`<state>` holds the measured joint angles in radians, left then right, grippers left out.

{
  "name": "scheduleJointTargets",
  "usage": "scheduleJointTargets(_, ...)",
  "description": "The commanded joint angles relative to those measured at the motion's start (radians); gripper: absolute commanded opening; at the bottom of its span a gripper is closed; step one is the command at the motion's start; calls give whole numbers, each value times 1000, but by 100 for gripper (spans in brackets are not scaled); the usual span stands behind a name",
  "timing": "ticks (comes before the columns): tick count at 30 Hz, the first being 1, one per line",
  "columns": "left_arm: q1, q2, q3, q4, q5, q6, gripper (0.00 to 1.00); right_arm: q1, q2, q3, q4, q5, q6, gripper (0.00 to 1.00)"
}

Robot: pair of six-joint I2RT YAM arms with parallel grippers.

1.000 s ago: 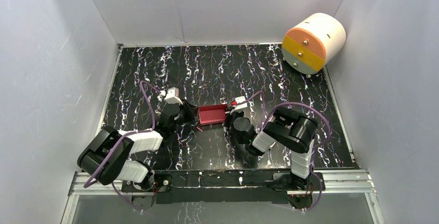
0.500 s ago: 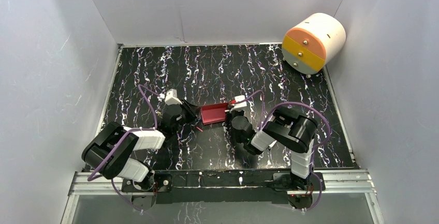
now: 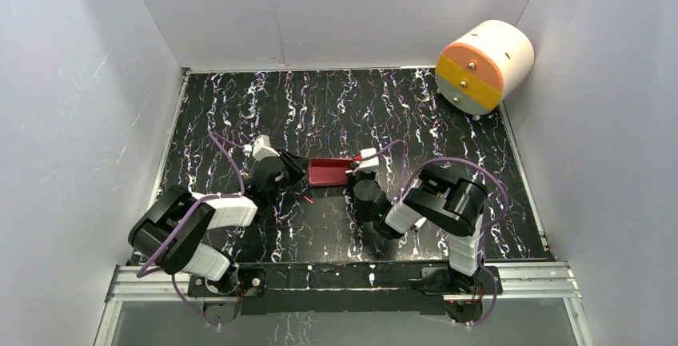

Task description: Fold the paper box

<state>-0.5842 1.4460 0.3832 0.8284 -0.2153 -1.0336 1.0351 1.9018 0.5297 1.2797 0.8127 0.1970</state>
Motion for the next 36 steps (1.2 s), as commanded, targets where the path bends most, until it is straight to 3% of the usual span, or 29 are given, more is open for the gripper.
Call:
scheduleJointTargets(1,-48,14,32,46,61,17,24,54,18,18,-125,-153,54,4)
scheduleJointTargets(4,-48,21,-5,41,22,-5,25,54,-14,1,-125,-151,64,4)
scheduleJointTargets(9,-49,41,30,86,122,-41,25,56,-19,31,-151,-197,48,4)
scheduleJointTargets(14,-49,-10,68,46,174,53,25,56,-17,25,-139,-230,43,4)
scheduleJointTargets(26,-49,35,71,127,321,-91,26,56,-12,64,-185,-278,38,4)
scheduleJointTargets(36,-49,-19,-79,54,151,38,27,56,-20,30,-185,-227,32,5)
